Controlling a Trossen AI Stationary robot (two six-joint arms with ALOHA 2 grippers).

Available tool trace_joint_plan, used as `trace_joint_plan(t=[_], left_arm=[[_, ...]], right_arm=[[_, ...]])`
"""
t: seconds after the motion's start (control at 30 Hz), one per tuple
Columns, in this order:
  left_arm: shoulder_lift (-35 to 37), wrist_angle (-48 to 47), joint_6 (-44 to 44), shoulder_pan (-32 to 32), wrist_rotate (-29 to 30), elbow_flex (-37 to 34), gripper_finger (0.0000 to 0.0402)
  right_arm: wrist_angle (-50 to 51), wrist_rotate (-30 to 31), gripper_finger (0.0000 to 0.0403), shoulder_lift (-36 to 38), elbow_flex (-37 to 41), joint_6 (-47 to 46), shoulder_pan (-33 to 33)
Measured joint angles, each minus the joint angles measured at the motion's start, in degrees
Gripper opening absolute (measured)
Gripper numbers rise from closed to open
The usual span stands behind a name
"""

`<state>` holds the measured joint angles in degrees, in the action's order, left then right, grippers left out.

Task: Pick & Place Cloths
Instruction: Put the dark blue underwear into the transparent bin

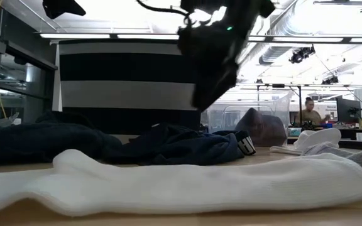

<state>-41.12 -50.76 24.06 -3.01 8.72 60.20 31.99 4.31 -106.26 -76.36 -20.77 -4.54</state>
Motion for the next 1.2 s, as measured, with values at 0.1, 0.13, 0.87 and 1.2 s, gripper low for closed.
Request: trace_joint_plan(t=[0.1, 0.13, 0.87, 1.2], left_arm=[[0.00, -0.02, 0.01, 0.00, -0.49, 0.00, 0.0245], [0.00, 0.00, 0.01, 0.00, -0.51, 0.00, 0.0245], [-0.02, -0.41, 0.04, 0.00, -0.79, 0.00, 0.0245], [-0.01, -0.39, 0.06, 0.00, -0.77, 0.00, 0.0245]], right_arm=[[-5.57, 2.01, 0.0234, -2.28, 0.00, 0.05, 0.00], [-6.97, 3.32, 0.0234, -2.84, 0.00, 0.06, 0.04], [-17.43, 8.89, 0.0234, -3.97, 8.48, -6.45, 0.85], [-19.59, 3.18, 0.0234, -3.88, 13.65, -12.62, 0.83]])
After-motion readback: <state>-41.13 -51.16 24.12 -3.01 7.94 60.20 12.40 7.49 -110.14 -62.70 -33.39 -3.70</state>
